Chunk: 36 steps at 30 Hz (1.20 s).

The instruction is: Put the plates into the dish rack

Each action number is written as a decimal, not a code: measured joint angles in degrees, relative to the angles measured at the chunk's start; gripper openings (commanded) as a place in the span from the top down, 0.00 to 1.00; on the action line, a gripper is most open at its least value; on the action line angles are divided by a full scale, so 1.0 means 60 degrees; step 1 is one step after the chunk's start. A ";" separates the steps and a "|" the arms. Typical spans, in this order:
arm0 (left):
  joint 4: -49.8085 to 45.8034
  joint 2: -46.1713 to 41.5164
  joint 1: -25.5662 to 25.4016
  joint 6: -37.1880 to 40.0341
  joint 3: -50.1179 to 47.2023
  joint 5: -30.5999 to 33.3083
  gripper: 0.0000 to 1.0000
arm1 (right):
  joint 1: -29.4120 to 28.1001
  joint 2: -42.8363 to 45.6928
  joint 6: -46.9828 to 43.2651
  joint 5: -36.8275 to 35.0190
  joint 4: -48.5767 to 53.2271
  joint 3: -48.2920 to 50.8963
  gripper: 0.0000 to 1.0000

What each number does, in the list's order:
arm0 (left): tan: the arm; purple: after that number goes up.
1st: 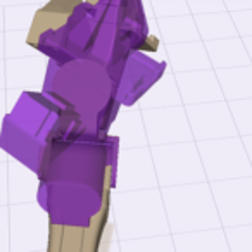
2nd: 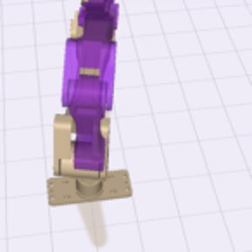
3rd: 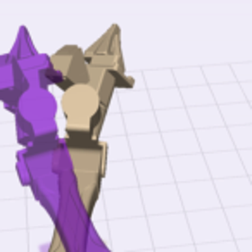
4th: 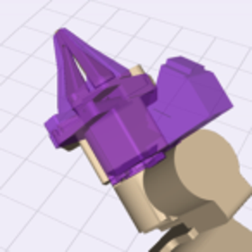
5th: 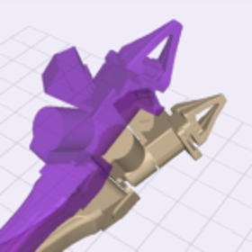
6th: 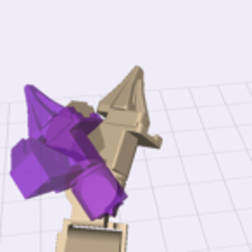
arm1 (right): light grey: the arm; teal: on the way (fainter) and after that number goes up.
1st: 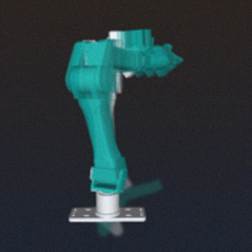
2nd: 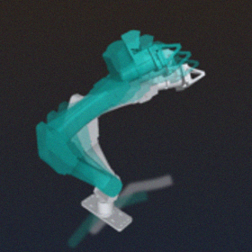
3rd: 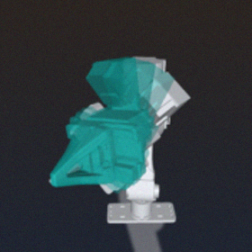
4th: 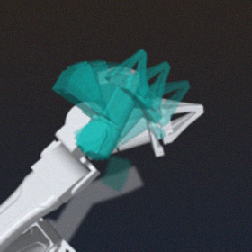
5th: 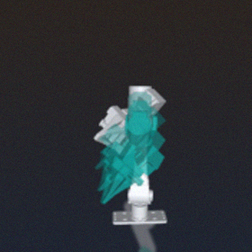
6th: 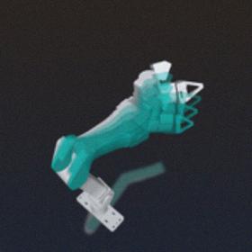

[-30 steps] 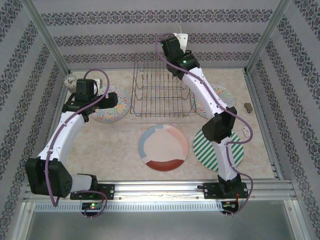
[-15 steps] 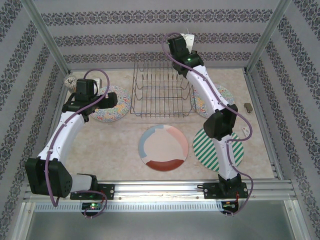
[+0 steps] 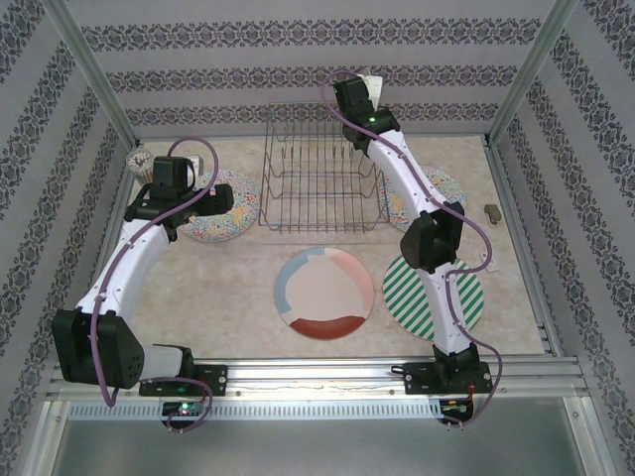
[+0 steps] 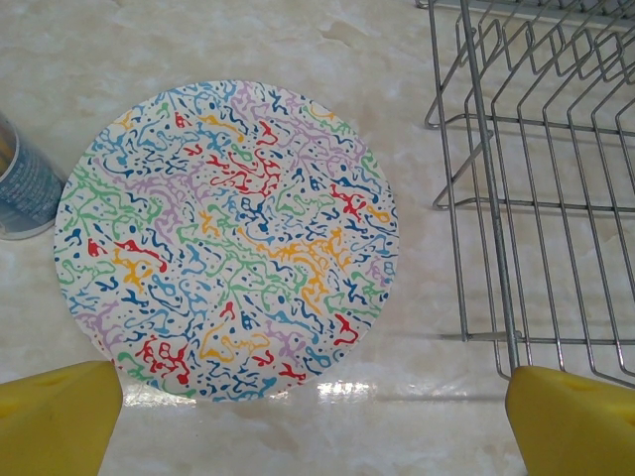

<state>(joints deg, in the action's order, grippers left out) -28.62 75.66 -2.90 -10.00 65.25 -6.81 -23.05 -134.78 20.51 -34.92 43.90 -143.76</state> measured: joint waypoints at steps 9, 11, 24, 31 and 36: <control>0.0000 0.0062 0.0000 0.0000 0.0000 0.0000 0.00 | 0.0138 -0.0331 -0.0073 0.0291 -0.0033 -0.0087 1.00; 0.0000 0.0102 0.0000 0.0000 0.0000 0.0000 0.00 | 0.0138 -0.0401 -0.0069 0.0321 -0.0011 -0.0087 1.00; -0.0004 0.0280 0.0000 0.0036 0.0000 0.0000 0.00 | 0.0204 -0.0430 -0.0091 0.0594 -0.0025 0.0055 0.93; -0.0004 0.0342 -0.0007 0.0036 0.0000 -0.0004 0.00 | 0.0331 -0.0423 0.0076 0.0725 -0.0324 0.0419 0.72; -0.0004 0.0401 -0.0015 0.0036 0.0000 -0.0004 0.00 | 0.0448 -0.0419 0.0051 0.0761 -0.0535 0.0474 0.55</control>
<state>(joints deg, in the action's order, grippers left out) -28.64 78.06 -2.98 -9.78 65.25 -6.83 -20.36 -137.29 20.82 -30.35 40.69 -140.92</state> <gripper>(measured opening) 0.996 0.396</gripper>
